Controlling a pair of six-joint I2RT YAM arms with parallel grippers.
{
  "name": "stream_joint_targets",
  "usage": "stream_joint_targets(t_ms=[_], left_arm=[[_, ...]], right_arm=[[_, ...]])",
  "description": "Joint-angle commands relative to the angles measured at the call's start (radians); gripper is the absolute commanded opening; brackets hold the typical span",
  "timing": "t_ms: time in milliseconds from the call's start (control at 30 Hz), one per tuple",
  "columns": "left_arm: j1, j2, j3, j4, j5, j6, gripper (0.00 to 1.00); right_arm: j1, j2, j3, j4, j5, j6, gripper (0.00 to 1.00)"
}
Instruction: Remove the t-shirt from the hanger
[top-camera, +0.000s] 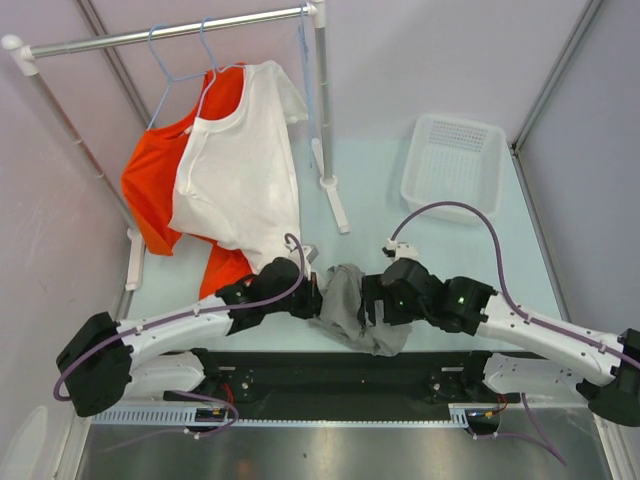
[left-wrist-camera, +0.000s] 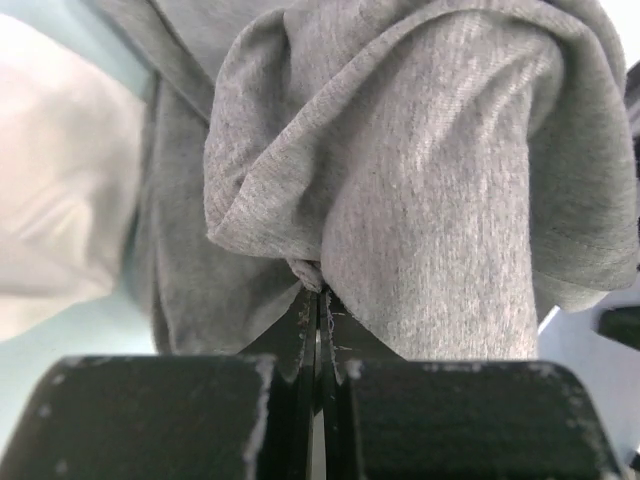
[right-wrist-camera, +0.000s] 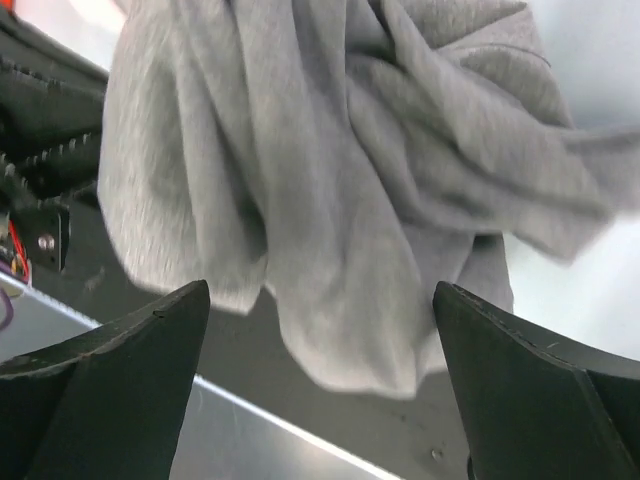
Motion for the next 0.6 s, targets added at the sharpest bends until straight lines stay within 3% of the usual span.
stream_joint_targets(t_ms=[0,167,333,433,567], left_arm=[[0.006,-0.055,-0.042,-0.001,-0.060,-0.044,0.00],[0.006,-0.059,-0.083,0.004,-0.110,-0.046,0.00],[0.006,-0.010,-0.071,0.030,-0.069,-0.026,0.00],[0.006,0.023,-0.061,0.053,-0.037,-0.021,0.00],[0.006,0.059,-0.042,0.067,-0.017,-0.010,0.00]], right_arm=[[0.020,-0.065,0.106,-0.127,0.073,0.004,1.00],[-0.032,-0.108,0.027,-0.081,0.145,0.093,1.00],[-0.103,-0.196,-0.113,-0.041,0.135,0.369,1.00],[-0.104,-0.259,-0.197,0.052,0.097,0.375,1.00],[-0.106,-0.224,-0.277,0.133,0.024,0.374,1.00]])
